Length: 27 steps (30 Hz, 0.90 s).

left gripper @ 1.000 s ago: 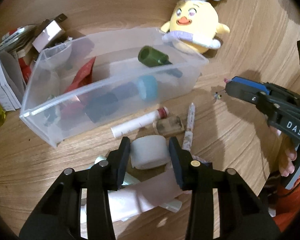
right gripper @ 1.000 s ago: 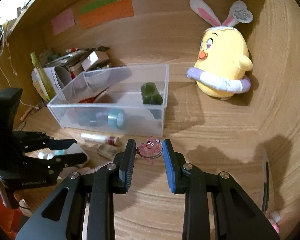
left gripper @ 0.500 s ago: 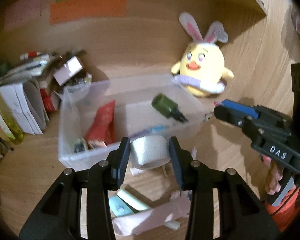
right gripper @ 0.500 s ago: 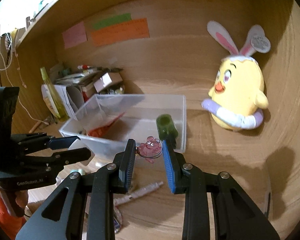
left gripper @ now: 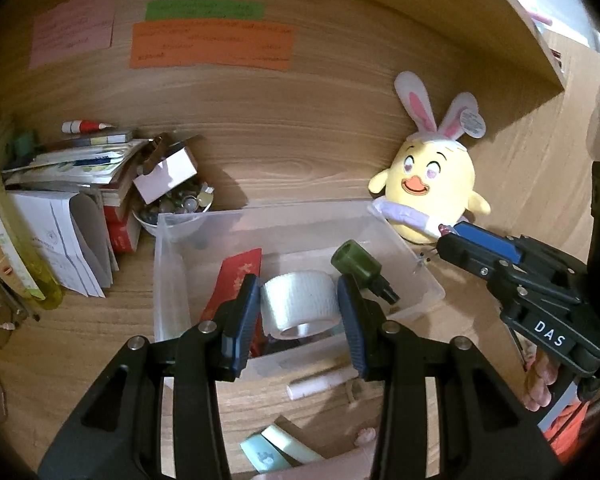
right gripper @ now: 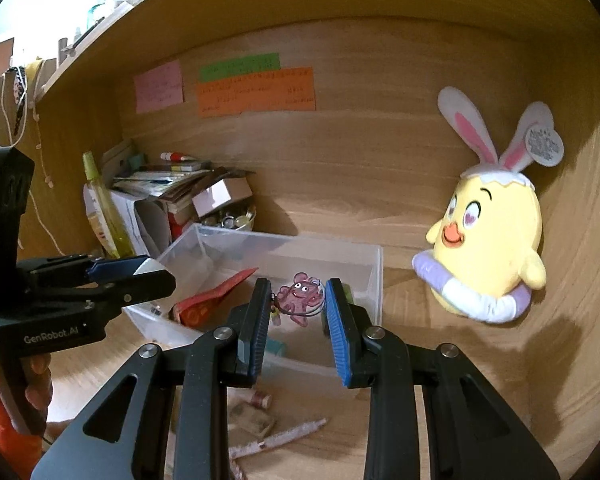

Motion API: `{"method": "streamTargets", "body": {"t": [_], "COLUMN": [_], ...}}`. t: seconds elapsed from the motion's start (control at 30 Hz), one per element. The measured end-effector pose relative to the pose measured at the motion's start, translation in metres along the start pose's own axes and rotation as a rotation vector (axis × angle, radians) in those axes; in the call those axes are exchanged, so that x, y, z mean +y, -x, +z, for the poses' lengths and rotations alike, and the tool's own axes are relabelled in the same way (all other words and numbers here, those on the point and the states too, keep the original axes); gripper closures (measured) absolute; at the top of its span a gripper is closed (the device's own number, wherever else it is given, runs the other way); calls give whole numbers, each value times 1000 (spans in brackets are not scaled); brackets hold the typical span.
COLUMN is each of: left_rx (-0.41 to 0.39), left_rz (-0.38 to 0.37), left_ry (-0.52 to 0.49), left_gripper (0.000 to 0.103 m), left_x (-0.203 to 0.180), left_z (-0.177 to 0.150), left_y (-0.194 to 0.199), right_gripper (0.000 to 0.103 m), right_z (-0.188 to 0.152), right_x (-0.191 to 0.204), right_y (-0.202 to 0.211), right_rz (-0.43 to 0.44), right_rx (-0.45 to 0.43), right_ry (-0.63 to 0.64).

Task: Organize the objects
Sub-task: 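Carry tape roll and pink charm over the clear box with both tools, then release tape roll with left tool while right tool releases pink charm into box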

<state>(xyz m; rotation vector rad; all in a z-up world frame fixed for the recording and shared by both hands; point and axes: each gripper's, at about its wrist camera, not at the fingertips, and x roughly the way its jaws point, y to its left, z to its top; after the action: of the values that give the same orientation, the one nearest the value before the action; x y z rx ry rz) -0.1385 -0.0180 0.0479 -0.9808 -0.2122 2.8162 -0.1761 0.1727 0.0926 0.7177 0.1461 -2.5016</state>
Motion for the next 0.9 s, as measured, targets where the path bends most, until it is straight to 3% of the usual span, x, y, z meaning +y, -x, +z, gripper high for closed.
{"method": "streamTargets", "body": {"t": [0.53, 0.9], "left_rx": [122, 160], "left_rz": [12, 1], "left_ry": [6, 2], "left_gripper": [63, 63], "left_x": [3, 1], "left_z": [-5, -9], "left_y": [-59, -79], "right_gripper": [78, 78], "right_z": [-16, -25], "right_x": [-18, -22], "right_y": [-58, -80], "right_rz": [-24, -17], "right_rx": [141, 195], "right_ry": [-25, -19]}}
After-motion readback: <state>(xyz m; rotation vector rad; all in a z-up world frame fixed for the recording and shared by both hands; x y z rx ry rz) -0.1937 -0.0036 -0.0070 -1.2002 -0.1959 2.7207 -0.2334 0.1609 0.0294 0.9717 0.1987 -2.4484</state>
